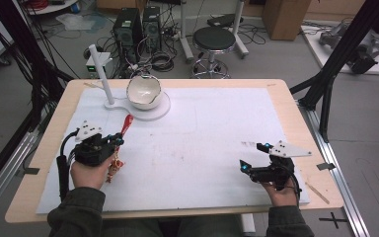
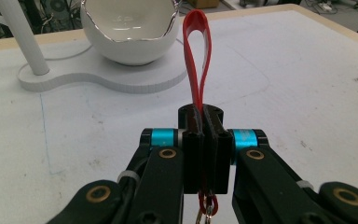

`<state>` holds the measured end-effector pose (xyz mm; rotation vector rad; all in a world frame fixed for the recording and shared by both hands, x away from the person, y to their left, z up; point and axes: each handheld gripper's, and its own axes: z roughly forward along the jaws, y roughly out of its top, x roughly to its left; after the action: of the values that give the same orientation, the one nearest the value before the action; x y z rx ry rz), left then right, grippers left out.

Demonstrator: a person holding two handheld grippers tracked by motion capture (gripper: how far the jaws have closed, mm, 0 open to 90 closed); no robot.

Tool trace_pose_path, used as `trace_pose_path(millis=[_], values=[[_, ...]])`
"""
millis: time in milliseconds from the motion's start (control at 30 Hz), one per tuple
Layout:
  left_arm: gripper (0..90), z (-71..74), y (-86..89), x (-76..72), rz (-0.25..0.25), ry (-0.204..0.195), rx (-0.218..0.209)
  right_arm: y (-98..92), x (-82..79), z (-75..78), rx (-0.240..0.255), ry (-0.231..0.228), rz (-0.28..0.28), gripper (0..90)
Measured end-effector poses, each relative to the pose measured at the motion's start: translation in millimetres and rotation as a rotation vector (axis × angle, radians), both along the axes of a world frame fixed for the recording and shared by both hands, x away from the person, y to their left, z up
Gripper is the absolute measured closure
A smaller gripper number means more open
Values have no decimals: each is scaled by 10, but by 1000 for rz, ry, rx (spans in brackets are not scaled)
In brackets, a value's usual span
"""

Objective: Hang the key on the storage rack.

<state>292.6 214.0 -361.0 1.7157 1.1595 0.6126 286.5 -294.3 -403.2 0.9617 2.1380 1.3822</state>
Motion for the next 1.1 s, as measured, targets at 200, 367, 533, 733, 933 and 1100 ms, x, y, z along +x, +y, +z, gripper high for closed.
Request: trace_pose_path(millis=[200, 367, 533, 733, 933, 1100], values=[[865, 48, 6, -12, -7, -20, -4, -1, -1, 1, 1, 1, 1, 91], [865, 98, 11, -16, -9, -37, -4, 0, -3, 3, 2, 1, 2, 91], [865, 152, 19, -22, -5, -60, -6, 0, -2, 2, 1, 1, 1, 91], [865, 170, 38, -16, 16, -71, -15, 0, -3, 4, 3, 1, 1, 91], [866, 195, 64, -3, 33, -86, -21, -1, -3, 3, 3, 2, -1, 91], [866, 211, 93, 8, 47, -95, -24, -3, 3, 0, 1, 2, -3, 91]])
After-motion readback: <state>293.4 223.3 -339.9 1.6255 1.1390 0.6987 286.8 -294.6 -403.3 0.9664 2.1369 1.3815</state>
